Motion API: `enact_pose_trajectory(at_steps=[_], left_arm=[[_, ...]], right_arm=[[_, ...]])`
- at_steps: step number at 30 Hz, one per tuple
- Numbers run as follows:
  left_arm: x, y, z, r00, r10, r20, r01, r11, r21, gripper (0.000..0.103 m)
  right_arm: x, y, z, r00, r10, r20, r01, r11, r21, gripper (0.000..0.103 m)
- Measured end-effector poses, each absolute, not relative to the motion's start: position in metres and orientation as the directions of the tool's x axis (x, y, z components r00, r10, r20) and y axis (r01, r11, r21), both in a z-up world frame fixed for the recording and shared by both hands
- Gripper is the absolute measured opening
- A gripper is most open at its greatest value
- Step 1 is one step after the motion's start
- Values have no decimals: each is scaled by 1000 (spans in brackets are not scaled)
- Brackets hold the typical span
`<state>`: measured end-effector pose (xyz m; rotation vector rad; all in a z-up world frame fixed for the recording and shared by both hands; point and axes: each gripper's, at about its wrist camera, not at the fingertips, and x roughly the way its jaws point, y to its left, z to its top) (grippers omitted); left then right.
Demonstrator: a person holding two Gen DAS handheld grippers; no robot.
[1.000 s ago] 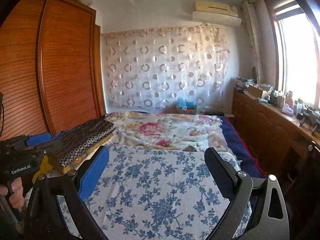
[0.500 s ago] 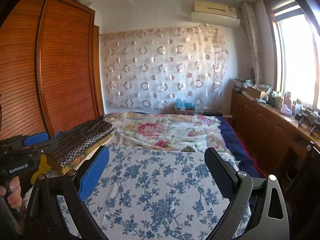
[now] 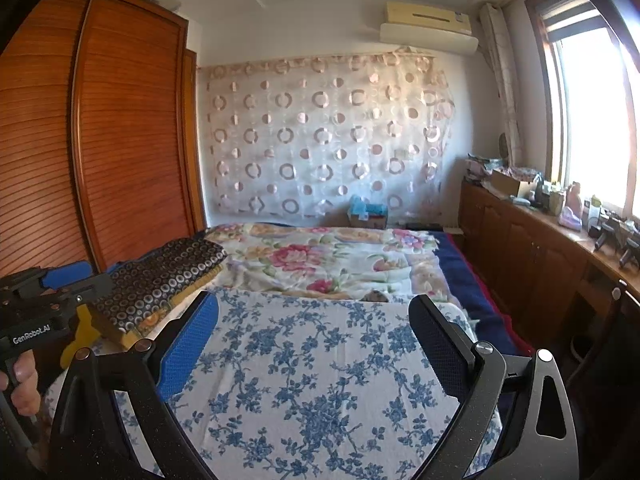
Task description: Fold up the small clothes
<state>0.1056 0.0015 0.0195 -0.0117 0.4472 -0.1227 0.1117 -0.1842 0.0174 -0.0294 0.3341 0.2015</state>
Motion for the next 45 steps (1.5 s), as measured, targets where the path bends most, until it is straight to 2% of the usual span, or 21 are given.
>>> enact_pose_trajectory(at_steps=[45], left_arm=[[105, 5, 21, 897, -118, -425, 114, 993, -36, 50]], right_arm=[[111, -187, 18, 925, 193, -328, -203, 979, 3, 98]])
